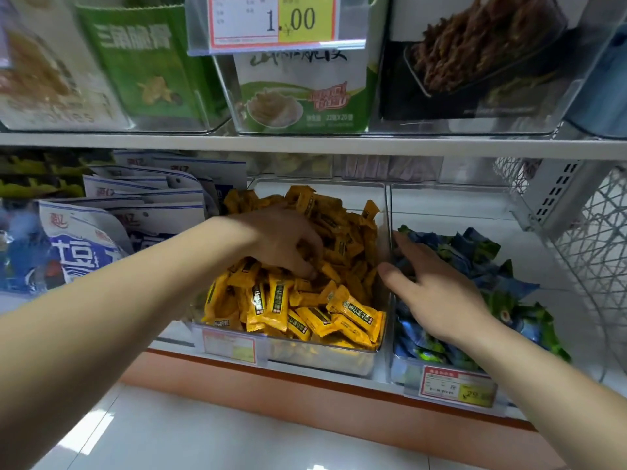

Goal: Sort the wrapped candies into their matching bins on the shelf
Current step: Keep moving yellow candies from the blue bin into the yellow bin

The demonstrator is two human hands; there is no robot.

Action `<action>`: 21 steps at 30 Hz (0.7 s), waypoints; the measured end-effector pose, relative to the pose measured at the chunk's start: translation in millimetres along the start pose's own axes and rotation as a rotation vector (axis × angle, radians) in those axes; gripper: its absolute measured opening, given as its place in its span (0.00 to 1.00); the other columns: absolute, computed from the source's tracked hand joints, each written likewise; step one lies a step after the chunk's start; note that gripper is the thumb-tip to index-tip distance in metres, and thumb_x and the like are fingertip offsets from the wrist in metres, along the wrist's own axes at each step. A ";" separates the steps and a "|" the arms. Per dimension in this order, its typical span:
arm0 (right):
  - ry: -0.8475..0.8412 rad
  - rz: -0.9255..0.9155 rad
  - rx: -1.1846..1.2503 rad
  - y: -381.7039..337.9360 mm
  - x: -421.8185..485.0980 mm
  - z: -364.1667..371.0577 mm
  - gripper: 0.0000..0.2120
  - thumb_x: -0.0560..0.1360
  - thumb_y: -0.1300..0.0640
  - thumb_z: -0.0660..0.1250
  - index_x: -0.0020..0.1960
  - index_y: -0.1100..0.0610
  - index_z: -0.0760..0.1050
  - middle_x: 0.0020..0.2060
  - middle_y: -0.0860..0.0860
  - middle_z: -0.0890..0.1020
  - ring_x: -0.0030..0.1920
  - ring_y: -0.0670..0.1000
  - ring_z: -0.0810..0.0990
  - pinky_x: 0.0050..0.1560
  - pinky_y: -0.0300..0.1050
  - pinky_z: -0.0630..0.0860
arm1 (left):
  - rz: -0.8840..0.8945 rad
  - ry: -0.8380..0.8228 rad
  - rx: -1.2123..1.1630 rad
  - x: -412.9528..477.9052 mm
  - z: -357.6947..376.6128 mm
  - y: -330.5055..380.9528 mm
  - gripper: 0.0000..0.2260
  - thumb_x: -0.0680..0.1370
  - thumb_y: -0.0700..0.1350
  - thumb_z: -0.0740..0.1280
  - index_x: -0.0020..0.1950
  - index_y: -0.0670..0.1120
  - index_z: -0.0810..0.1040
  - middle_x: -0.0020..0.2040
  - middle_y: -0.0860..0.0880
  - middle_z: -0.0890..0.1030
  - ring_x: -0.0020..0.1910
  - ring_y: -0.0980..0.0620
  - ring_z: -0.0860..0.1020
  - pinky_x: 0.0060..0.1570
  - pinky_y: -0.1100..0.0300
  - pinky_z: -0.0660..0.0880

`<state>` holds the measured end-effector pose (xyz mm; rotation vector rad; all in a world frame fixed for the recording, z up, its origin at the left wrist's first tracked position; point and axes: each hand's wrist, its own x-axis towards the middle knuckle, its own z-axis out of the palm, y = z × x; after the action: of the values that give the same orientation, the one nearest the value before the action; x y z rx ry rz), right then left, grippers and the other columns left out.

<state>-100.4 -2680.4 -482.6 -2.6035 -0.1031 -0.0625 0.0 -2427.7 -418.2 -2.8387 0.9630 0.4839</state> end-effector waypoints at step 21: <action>0.075 -0.067 -0.017 -3.1 0.9 5.5 0.35 0.72 0.27 0.45 0.77 0.37 0.51 0.71 0.46 0.69 0.63 0.54 0.75 0.49 0.48 0.74 | -0.092 0.232 -0.290 120.1 13.1 44.8 0.23 0.80 0.56 0.60 0.74 0.51 0.68 0.69 0.45 0.73 0.64 0.46 0.73 0.58 0.52 0.71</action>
<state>-99.7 -2674.9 -485.7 -2.6113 -0.1642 -0.1855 59.2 -2529.6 -470.1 -3.2418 0.8516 0.3115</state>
